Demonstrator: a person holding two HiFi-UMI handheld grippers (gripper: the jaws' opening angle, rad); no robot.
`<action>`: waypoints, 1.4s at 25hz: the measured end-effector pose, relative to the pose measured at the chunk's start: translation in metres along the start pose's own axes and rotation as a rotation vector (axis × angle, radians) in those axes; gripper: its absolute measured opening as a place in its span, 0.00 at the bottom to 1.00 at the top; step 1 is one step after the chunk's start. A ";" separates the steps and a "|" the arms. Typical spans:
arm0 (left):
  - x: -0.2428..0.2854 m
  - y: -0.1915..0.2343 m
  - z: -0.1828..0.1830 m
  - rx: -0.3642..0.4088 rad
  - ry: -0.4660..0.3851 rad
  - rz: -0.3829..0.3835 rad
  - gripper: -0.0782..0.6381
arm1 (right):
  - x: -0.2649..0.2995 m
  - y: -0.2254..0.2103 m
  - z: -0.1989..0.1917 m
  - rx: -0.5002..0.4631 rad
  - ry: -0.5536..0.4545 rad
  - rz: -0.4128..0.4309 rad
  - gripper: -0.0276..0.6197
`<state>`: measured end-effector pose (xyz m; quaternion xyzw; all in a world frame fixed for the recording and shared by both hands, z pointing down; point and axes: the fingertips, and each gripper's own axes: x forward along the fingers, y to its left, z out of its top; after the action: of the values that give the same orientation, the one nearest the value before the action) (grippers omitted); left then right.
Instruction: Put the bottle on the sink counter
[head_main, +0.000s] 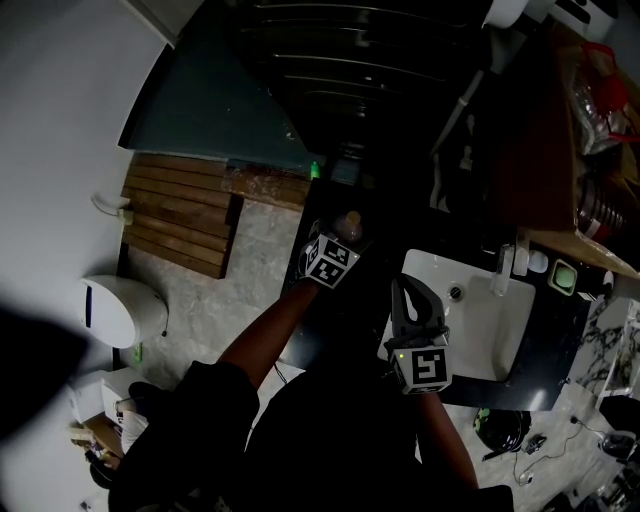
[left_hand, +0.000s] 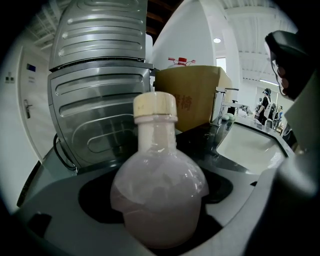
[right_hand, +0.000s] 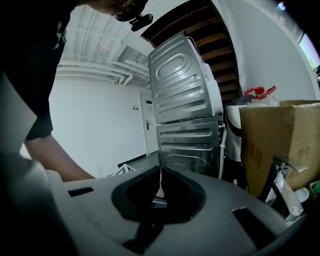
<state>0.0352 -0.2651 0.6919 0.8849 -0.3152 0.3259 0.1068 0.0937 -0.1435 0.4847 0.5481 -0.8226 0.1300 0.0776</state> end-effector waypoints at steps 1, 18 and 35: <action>0.000 0.000 0.000 0.001 0.001 -0.001 0.67 | -0.001 -0.001 0.000 -0.005 0.000 0.000 0.10; 0.000 -0.004 -0.005 0.010 0.031 -0.052 0.67 | -0.011 0.001 0.001 0.034 -0.023 -0.007 0.10; 0.000 -0.012 -0.009 0.081 0.051 -0.096 0.67 | -0.016 0.000 -0.004 0.046 -0.005 -0.025 0.10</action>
<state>0.0379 -0.2519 0.6991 0.8940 -0.2559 0.3553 0.0945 0.0994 -0.1280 0.4838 0.5602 -0.8127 0.1466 0.0645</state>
